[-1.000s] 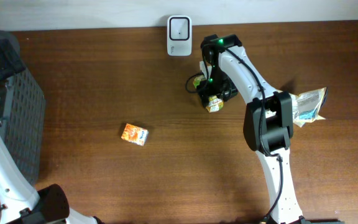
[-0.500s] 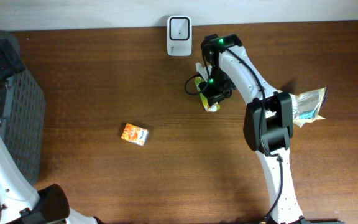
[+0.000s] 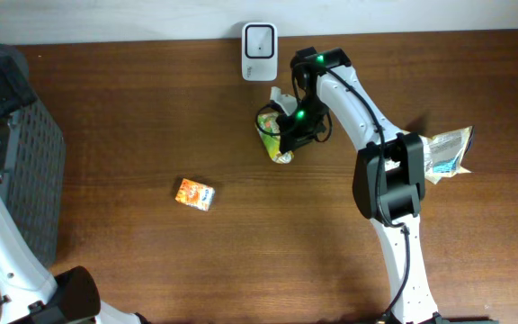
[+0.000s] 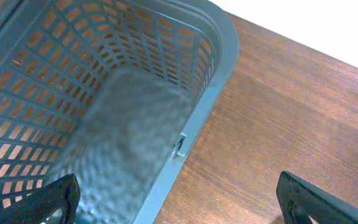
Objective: Scan the item barcode
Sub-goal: 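Lift the tea carton and raise it toward the scanner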
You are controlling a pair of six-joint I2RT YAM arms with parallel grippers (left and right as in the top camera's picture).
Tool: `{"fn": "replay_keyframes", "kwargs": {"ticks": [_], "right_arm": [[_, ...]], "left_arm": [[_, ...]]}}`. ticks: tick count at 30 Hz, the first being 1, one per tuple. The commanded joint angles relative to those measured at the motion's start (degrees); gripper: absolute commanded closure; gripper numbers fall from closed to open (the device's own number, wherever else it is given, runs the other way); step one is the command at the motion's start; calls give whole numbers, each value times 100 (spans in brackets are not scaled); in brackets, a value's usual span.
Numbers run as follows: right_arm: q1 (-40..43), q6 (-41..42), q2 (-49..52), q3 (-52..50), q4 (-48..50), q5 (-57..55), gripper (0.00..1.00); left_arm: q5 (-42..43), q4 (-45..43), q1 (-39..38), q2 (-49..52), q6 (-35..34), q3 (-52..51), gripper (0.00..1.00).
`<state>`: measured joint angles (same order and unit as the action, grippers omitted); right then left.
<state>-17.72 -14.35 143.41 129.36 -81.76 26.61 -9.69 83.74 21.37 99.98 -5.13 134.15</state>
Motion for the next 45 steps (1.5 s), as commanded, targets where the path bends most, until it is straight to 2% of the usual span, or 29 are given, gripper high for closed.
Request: {"fn": "replay_keyframes", "kwargs": {"ticks": [1, 3, 5, 9, 13, 17, 18, 22, 24, 25, 33, 36, 39, 41, 45], "right_arm": [[-90, 271, -236, -162, 275, -393, 72], [-149, 284, -236, -258, 363, -492, 48], [-232, 284, -236, -350, 457, -507, 33], [-385, 284, -236, -452, 636, -807, 28], [-439, 284, -234, -708, 903, -1099, 37], [-435, 293, -234, -973, 1137, -1189, 51], [-435, 365, -234, -1047, 1222, -1191, 58], [-437, 503, -234, -1086, 1344, -1189, 75], [-439, 595, -236, -1086, 1410, -1187, 93], [-439, 632, -236, -1084, 1432, -1178, 96], [-433, 588, -638, -1014, 1259, -243, 96], [-313, 367, -1200, -1014, 1143, 1279, 96], [-81, 365, -1716, -1014, 1110, 2306, 96], [289, 367, -2227, -1014, 1108, 3324, 96], [804, 365, -2568, -1014, 1084, 4739, 96]], "left_arm": [[-2, -9, 17, 17, 90, 52, 1], [-2, -9, 17, 17, 90, 52, 1], [-2, -9, 17, 17, 90, 52, 1], [-2, -9, 17, 17, 90, 52, 1], [-2, -9, 17, 17, 90, 52, 1], [-2, -9, 17, 17, 90, 52, 1], [-2, -9, 17, 17, 90, 52, 1], [-2, -9, 17, 17, 90, 52, 1], [-2, -9, 17, 17, 90, 52, 1], [-2, -9, 17, 17, 90, 52, 1], [0, -9, 17, 17, 90, 52, 1], [-2, -9, 17, 17, 90, 52, 1], [0, -9, 17, 17, 90, 52, 1], [-2, -9, 17, 17, 90, 52, 1], [-2, -9, 17, 17, 90, 52, 1]]}}
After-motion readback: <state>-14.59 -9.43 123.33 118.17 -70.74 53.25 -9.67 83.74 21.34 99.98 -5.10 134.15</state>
